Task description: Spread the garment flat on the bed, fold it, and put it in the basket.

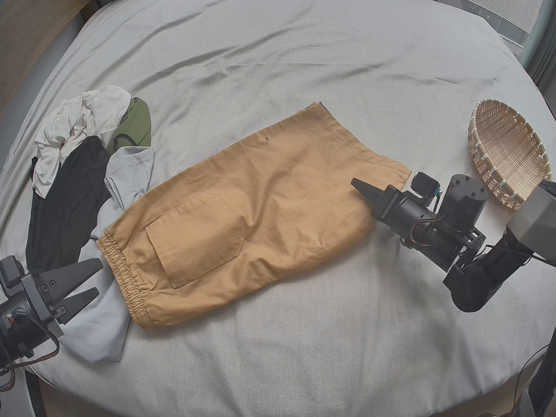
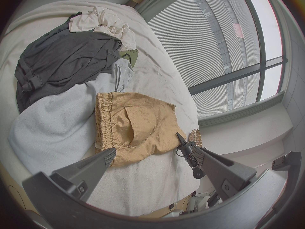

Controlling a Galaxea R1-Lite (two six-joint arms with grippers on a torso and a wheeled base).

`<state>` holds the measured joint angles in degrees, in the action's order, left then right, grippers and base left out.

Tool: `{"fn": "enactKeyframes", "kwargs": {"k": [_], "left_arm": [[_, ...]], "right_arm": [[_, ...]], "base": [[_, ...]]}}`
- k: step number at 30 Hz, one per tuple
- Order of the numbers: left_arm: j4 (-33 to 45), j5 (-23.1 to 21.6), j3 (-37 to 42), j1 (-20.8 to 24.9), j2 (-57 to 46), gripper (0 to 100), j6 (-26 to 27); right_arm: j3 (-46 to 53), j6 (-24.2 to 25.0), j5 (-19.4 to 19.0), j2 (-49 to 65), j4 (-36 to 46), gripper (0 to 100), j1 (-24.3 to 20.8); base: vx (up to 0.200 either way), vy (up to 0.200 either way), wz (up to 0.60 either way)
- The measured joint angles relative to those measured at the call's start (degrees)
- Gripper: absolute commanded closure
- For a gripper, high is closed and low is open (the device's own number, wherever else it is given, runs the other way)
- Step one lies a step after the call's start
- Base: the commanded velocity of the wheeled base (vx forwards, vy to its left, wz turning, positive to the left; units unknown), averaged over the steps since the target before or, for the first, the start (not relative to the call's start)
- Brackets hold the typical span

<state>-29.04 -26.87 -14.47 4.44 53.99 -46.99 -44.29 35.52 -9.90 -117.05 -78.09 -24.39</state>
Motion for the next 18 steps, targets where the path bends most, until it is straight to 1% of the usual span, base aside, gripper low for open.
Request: {"fn": "enactKeyframes", "kwargs": {"k": [5,10,15,18], "left_arm": [[0.1,0.0,0.8,0.0,0.1,0,0.0],[0.0,0.0,1.9,0.0,0.3,0,0.1],[0.0,-0.4,2.8,0.1,0.3,0,0.3],[0.0,-0.9,3.2,0.1,0.3,0,0.3]], "right_arm": [[2.7,-0.2,0.2,2.7,0.0,100,0.5],[7.1,-1.0,0.3,7.4,0.3,100,2.0],[13.4,-2.1,0.3,12.9,0.8,100,4.8],[18.2,-3.4,0.3,16.6,1.1,100,7.5]], "base": [[0.000,0.000,0.00],[0.000,0.000,0.00],[0.000,0.000,0.00],[0.000,0.000,0.00]]}}
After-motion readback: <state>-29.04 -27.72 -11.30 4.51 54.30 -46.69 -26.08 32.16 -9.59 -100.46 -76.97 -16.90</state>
